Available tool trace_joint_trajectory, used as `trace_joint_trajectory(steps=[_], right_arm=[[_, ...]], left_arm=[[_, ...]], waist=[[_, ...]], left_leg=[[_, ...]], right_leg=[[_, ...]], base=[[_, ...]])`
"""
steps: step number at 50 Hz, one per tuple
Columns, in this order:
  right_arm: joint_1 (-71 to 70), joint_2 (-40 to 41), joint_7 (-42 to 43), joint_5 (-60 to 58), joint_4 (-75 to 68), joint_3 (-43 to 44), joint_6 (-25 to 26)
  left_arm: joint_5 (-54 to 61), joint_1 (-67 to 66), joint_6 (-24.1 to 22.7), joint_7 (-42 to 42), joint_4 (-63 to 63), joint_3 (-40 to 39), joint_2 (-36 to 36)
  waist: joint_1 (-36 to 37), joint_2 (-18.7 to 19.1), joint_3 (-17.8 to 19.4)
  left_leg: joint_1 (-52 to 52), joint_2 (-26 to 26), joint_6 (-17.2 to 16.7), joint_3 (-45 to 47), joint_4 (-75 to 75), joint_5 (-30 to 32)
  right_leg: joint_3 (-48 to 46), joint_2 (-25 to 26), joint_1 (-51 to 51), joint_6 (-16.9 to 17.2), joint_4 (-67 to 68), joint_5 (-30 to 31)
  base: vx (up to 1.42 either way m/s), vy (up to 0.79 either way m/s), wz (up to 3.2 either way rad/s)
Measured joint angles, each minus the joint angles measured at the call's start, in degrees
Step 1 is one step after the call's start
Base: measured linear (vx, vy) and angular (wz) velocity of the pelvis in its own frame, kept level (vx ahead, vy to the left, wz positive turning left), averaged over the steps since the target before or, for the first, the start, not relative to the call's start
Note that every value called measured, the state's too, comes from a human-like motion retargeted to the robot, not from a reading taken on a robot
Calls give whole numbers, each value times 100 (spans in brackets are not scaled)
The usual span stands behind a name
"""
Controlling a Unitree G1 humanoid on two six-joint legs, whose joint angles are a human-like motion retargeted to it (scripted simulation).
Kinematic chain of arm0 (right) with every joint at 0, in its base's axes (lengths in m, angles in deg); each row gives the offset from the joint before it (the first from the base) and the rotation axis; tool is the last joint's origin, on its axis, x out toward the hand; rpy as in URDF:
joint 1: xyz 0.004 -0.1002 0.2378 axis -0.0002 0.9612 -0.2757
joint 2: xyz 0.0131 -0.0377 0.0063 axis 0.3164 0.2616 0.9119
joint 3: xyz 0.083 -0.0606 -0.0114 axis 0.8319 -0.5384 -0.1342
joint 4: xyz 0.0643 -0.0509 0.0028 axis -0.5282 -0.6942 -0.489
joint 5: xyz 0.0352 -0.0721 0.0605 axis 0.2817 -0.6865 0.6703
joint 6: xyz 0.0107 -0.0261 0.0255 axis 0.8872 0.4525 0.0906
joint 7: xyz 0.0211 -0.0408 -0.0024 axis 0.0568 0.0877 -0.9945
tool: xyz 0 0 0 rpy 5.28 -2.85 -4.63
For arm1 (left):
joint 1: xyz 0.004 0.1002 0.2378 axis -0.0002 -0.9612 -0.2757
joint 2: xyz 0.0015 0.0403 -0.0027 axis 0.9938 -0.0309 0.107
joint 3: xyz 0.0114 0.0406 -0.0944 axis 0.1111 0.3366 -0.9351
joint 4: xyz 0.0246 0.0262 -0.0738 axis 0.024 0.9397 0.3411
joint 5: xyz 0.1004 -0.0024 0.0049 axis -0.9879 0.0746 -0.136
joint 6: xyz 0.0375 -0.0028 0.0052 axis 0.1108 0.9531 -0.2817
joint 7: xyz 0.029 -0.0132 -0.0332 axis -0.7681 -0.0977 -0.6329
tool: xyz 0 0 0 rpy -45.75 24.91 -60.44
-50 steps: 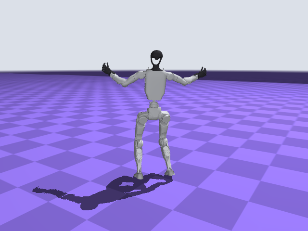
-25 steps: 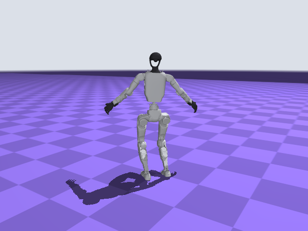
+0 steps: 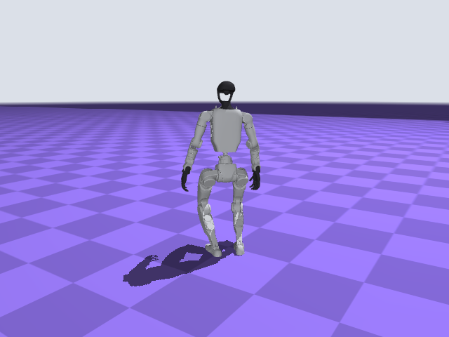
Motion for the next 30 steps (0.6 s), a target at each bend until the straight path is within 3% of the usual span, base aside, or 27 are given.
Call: trace_joint_trajectory(steps=[3, 5, 8, 10, 12, 15, 18, 20, 23, 25, 27, 30], right_arm=[[-35, 62, 68, -35, -24, 65, 14], [56, 27, 50, 6, 111, 195, 24], [277, -108, -43, 130, 423, 413, 64], [402, -210, -158, 263, 599, 536, 124], [489, -328, -280, 402, 708, 576, 187], [583, -502, -421, 573, 814, 620, 216], [641, -619, -391, 601, 930, 647, 193], [656, -694, -356, 588, 979, 644, 170], [563, -748, -250, 383, 934, 526, 163], [399, -711, -124, 133, 787, 412, 162], [209, -567, -33, -85, 627, 304, 133], [259, -470, -121, -201, 717, 142, 92]], left_arm=[[-2, 158, 93, -81, 134, -124, -18], [-6, 146, 88, -92, 122, -187, -3], [213, -81, 76, 25, 1, -329, 65], [533, -215, 93, 159, -78, -466, 83], [740, -329, 141, 270, -144, -550, 86], [898, -468, 203, 372, -181, -570, 154], [796, -600, 179, 344, -201, -535, 225], [620, -672, 157, 334, -186, -482, 290], [107, -617, 144, 231, -98, -291, 360], [-222, -450, 182, 111, 43, -166, 304], [-363, -277, 177, 80, 171, -143, 170], [-320, -382, 100, 200, 46, -66, 24]], waist=[[-93, -83, -235], [-195, -151, -176], [-172, -101, 17], [-78, 54, 43], [-63, 102, -43], [-39, 124, -79], [-49, 91, -27], [-42, 48, -1], [-31, -64, 136], [-150, -294, 165], [-267, -412, 61], [-182, -270, 188]], left_leg=[[-404, -75, 47, -30, 45, 0], [-14, -237, 48, -72, -260, 0], [1063, -203, -2, -147, -918, 123], [1599, -95, -304, -301, -1580, 1049], [1766, -94, -470, -385, -2115, 1949], [1813, -90, -520, -482, -2277, 2350], [1754, -88, -453, -535, -1895, 2010], [1669, -64, -397, -541, -1453, 1360], [1386, -99, -203, -529, -674, 103], [1005, -398, -93, -444, -539, 0], [754, -570, 60, -378, -690, 0], [1339, -475, 131, -401, -1040, 0]], right_leg=[[-20, -109, -396, -21, 172, 0], [12, -153, -76, 35, 138, 0], [351, 351, 794, 42, -582, 762], [608, 834, 1231, -50, -1328, 1694], [748, 930, 1335, -121, -1799, 2450], [883, 1033, 1391, -117, -2026, 2847], [968, 1136, 1419, -100, -1824, 2608], [923, 1157, 1395, -9, -1509, 2096], [664, 927, 1190, 224, -655, 696], [450, 356, 858, 324, -119, 39], [485, 155, 559, 306, -98, 11], [689, 520, 1085, 125, -641, 362]], base=[[5, 0, 33], [21, 0, 28], [26, 4, -26], [19, 2, -43], [10, 0, -1], [3, 0, 12], [-2, 0, -1], [-6, -1, -6], [-10, -2, 20], [-17, -2, 86], [-8, 3, 56], [9, 7, -32]])
